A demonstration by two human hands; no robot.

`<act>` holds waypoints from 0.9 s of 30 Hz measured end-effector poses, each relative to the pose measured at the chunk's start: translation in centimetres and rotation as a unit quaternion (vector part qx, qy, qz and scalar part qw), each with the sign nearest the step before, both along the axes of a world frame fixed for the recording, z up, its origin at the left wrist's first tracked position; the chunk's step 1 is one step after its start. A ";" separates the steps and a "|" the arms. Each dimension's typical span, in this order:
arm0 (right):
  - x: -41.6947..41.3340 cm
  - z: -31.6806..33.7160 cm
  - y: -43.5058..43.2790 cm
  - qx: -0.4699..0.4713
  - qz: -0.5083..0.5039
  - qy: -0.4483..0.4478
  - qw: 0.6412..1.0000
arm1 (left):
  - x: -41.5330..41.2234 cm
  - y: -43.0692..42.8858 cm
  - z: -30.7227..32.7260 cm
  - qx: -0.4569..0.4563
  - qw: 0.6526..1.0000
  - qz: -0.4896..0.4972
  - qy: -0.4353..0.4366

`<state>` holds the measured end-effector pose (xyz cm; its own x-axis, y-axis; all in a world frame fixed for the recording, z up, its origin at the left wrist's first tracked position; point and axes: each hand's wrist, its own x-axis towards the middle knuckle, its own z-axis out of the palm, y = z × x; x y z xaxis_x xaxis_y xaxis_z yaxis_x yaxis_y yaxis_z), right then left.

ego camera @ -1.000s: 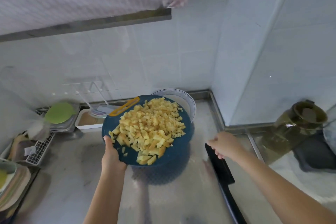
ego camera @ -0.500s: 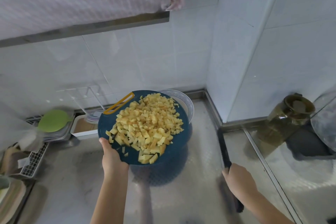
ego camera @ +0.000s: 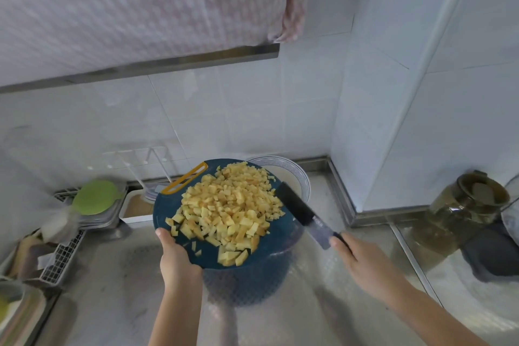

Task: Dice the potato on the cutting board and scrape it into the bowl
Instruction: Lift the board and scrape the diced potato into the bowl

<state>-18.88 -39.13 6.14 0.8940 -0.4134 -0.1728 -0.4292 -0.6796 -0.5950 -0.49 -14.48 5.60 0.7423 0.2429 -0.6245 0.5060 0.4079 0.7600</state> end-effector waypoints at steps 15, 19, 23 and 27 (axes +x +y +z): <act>0.3 -1.2 -2.6 -0.106 0.077 0.066 0.989 | 1.5 -0.3 0.6 0.001 0.999 0.037 0.017; 1.5 -2.0 -2.6 -0.110 0.082 0.071 0.988 | 1.8 -0.5 0.6 -0.004 1.000 0.027 0.002; 3.1 -3.0 -3.9 -0.096 0.068 0.073 0.990 | 1.9 -0.6 0.1 -0.003 1.000 0.022 0.008; 4.8 -3.8 -5.4 -0.092 0.074 0.048 0.992 | 2.2 -1.0 -0.1 -0.006 0.999 0.029 0.018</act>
<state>-14.11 -44.52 2.37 0.9305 -0.3111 -0.1932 -0.3648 -0.8332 -0.4156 1.70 -15.48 5.48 0.7042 0.2776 -0.6534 0.5083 0.4454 0.7370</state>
